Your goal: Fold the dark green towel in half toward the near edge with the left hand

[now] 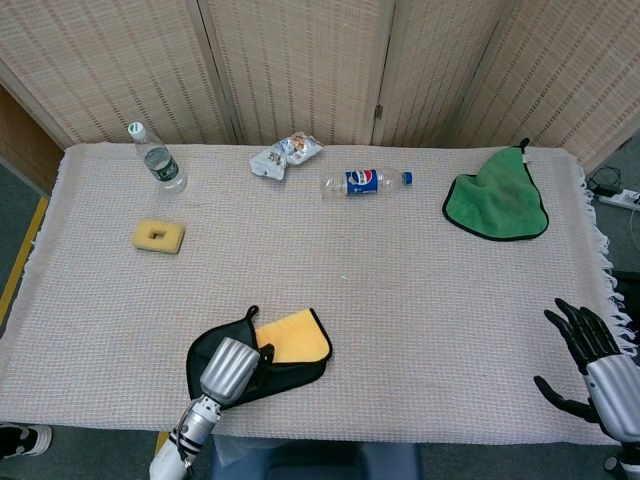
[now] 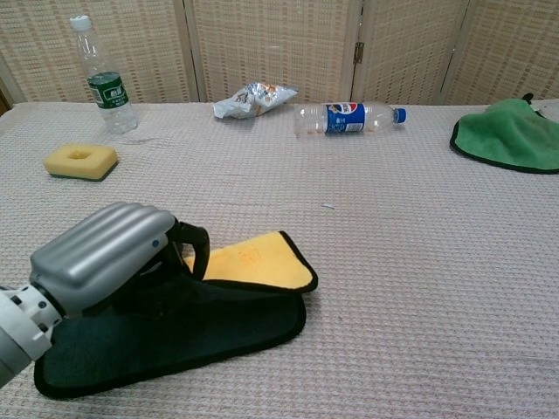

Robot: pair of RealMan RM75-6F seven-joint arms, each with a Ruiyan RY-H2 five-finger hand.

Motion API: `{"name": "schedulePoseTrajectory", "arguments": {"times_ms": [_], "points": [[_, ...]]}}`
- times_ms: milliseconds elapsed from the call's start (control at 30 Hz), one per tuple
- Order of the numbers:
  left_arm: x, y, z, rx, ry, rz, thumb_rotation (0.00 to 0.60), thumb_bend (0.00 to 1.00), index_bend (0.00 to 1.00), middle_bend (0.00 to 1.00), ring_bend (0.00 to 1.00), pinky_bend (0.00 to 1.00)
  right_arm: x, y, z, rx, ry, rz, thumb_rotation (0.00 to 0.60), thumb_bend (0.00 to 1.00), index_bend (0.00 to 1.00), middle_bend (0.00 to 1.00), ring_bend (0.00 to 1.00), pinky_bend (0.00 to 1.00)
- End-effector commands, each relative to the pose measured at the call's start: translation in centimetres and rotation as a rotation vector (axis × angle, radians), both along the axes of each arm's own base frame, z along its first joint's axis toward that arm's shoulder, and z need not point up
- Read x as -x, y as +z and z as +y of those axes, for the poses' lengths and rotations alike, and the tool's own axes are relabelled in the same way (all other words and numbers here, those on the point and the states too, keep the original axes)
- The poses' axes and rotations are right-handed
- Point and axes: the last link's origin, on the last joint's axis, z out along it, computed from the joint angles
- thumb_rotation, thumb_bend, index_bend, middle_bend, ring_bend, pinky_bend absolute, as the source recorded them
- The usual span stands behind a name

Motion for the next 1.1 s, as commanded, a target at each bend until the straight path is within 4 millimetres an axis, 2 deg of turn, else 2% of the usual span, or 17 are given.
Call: {"name": "schedulePoseTrajectory", "arguments": {"times_ms": [33,567,900,1000,1100], "points": [[0.0,-0.1,-0.3,0.004,0.000,0.006,0.600,0.55,0.64,1.00,1.00,1.00,0.0,0.1,0.1,0.002,0.004,-0.001,0.600,0.34,0.00,0.00,0.00,0.00],[1.6,0.2,-2.3,0.040,-0.001,0.019,0.600,0.55,0.63,1.00,1.00,1.00,-0.2,-0.1,0.3,0.001,0.009,0.002,0.600,0.34,0.00,0.00,0.00,0.00],[2.3,-0.4,-1.4,0.028,0.008,0.029,0.600,0.55,0.62,1.00,1.00,1.00,-0.2,-0.1,0.3,-0.002,0.008,0.001,0.600,0.34,0.00,0.00,0.00,0.00],[2.5,-0.5,-1.5,0.039,0.006,0.043,0.600,0.54,0.56,1.00,1.00,1.00,-0.1,-0.2,0.3,-0.003,0.006,0.000,0.600,0.34,0.00,0.00,0.00,0.00],[2.4,-0.4,-1.9,0.053,-0.005,0.041,0.600,0.49,0.43,1.00,1.00,1.00,-0.1,-0.1,0.2,0.000,0.004,-0.001,0.600,0.34,0.00,0.00,0.00,0.00]]}}
